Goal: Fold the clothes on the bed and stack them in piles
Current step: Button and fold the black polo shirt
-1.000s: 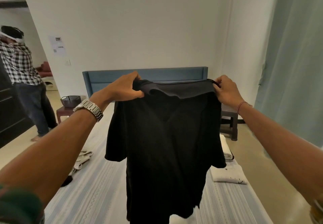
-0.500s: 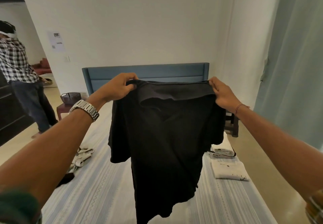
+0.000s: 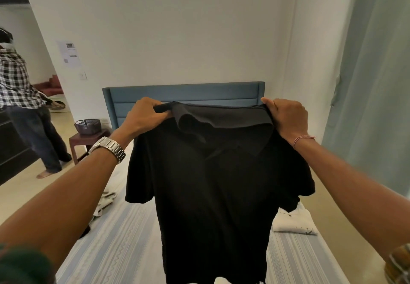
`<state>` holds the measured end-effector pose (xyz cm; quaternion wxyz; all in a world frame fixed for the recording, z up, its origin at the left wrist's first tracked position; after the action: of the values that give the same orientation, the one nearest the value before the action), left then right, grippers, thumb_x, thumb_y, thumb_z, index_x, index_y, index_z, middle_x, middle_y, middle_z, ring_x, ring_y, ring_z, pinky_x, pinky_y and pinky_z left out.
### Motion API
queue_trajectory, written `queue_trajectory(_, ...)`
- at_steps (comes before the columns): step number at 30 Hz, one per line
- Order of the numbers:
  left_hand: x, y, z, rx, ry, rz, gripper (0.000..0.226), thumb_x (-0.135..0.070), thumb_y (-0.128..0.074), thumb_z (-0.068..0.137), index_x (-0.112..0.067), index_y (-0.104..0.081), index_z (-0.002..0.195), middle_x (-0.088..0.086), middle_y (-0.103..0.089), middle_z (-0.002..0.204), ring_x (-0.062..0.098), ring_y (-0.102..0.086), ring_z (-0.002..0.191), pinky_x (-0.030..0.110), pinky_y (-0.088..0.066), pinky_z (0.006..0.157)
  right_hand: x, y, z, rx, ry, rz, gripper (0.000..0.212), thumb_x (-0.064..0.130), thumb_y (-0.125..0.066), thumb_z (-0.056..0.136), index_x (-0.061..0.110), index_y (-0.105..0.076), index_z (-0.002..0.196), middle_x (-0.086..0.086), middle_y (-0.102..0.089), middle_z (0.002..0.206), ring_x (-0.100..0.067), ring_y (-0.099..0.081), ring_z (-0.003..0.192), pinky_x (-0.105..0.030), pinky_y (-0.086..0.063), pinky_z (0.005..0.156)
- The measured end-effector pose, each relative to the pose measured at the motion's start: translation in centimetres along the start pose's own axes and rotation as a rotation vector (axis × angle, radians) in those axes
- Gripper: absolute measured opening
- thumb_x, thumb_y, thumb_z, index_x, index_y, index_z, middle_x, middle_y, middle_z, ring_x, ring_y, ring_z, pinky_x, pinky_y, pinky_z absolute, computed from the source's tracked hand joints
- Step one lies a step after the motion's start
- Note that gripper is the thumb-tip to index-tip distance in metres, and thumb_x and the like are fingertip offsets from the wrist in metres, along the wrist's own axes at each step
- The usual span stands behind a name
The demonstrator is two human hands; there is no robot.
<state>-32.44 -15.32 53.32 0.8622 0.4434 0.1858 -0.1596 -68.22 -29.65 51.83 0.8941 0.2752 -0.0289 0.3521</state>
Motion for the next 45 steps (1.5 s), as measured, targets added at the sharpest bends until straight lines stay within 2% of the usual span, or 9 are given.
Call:
queue_trajectory(6, 0.7, -1.1, 0.0, 0.178, -0.037, -0.082, 0.034, -0.033, -0.061, 0.098, -0.006, -0.076, 0.084, 0.01, -0.061, 0.06, 0.009, -0.05, 0.048, 0.016, -0.04, 0.052, -1.9, 0.2, 0.6, -0.043, -0.043, 0.091, 0.075, 0.068, -0.045, 0.094, 0.008, -0.055, 0.052, -0.005, -0.049, 0.047, -0.021, -0.046, 0.042, -0.025, -0.037, 0.051)
queue_trajectory(9, 0.4, -1.1, 0.0, 0.147, -0.051, -0.075, 0.028, -0.021, -0.057, 0.102, -0.011, -0.074, 0.083, -0.004, -0.057, 0.058, 0.002, -0.049, 0.048, 0.014, -0.039, 0.051, -2.3, 0.7, 0.7, -0.089, 0.007, 0.064, 0.065, 0.06, -0.051, 0.097, 0.01, -0.051, 0.055, -0.002, -0.046, 0.048, -0.018, -0.042, 0.041, -0.022, -0.03, 0.052)
queue_trajectory(12, 0.5, -1.2, 0.1, 0.098, -0.059, -0.104, 0.027, -0.02, -0.055, 0.104, -0.01, -0.076, 0.09, 0.008, -0.067, 0.069, 0.009, -0.056, 0.06, 0.017, -0.043, 0.058, -2.4, 1.2, 0.7, -0.15, 0.072, -0.007, 0.056, 0.053, -0.052, 0.1, 0.011, -0.048, 0.063, -0.003, -0.045, 0.052, -0.019, -0.043, 0.043, -0.023, -0.029, 0.051)
queue_trajectory(16, 0.5, -0.5, 0.3, -0.058, -0.034, -0.177, 0.035, -0.018, -0.058, 0.103, -0.024, -0.065, 0.068, -0.016, -0.056, 0.054, 0.0, -0.049, 0.051, 0.013, -0.037, 0.054, -2.1, 1.9, 0.3, -0.216, 0.171, -0.027, 0.057, 0.05, -0.042, 0.105, 0.01, -0.049, 0.066, 0.001, -0.039, 0.057, -0.017, -0.039, 0.045, -0.016, -0.021, 0.051)
queue_trajectory(22, 1.1, 0.3, 0.7, -0.208, 0.009, -0.122, 0.044, -0.024, -0.072, 0.093, -0.026, -0.052, 0.055, -0.016, -0.046, 0.045, 0.002, -0.041, 0.045, 0.021, -0.034, 0.054, -1.6, 1.4, -0.8, -0.049, 0.44, 0.028, 0.069, 0.063, -0.032, 0.104, 0.009, -0.052, 0.067, -0.004, -0.049, 0.052, -0.02, -0.044, 0.039, -0.028, -0.04, 0.041)
queue_trajectory(27, 1.3, 0.4, 0.5, -0.09, -0.009, -0.102, 0.039, -0.028, -0.085, 0.08, -0.014, -0.053, 0.062, 0.0, -0.053, 0.057, 0.009, -0.046, 0.054, 0.019, -0.038, 0.054, -0.7, 0.1, -2.3, 0.156, 0.671, -0.04, 0.083, 0.09, -0.035, 0.084, 0.01, -0.056, 0.074, -0.002, -0.055, 0.052, -0.018, -0.046, 0.038, -0.027, -0.048, 0.04)
queue_trajectory(34, 2.2, 0.4, -0.3, 0.011, -0.021, -0.001, 0.04, -0.019, -0.093, 0.069, -0.014, -0.053, 0.071, 0.004, -0.056, 0.066, 0.016, -0.049, 0.063, 0.025, -0.04, 0.06, -0.2, 0.2, -2.9, 0.1, 0.803, -0.102, 0.067, 0.068, -0.033, 0.101, 0.007, -0.06, 0.1, -0.007, -0.065, 0.072, -0.023, -0.057, 0.047, -0.034, -0.055, 0.043)
queue_trajectory(37, 2.4, 0.6, -0.5, -0.019, -0.043, 0.032, 0.041, -0.025, -0.09, 0.074, -0.02, -0.051, 0.063, -0.001, -0.053, 0.059, 0.015, -0.045, 0.058, 0.028, -0.037, 0.061, 0.1, 0.1, -3.2, 0.082, 0.776, -0.072, 0.06, 0.055, -0.031, 0.107, 0.006, -0.064, 0.099, -0.009, -0.065, 0.077, -0.023, -0.058, 0.05, -0.036, -0.056, 0.045)
queue_trajectory(45, 0.3, 2.1, -3.7, -0.246, -0.2, 0.276, 0.051, -0.068, -0.058, 0.074, -0.028, -0.034, 0.052, -0.008, -0.037, 0.046, 0.009, -0.032, 0.045, 0.021, -0.028, 0.054, 0.6, 2.7, -3.5, 0.049, 0.485, 0.116, 0.07, 0.066, -0.046, 0.099, 0.006, -0.061, 0.066, -0.004, -0.054, 0.059, -0.022, -0.048, 0.046, -0.04, -0.049, 0.044)
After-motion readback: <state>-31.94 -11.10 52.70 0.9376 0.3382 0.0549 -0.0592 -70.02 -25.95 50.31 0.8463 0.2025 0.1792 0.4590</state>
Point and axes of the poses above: each hand's wrist, its own z-axis towards the middle knuckle, its own y-axis out of the back of the hand, x = y × z, the point moved 8 cm from there along z, towards the middle knuckle
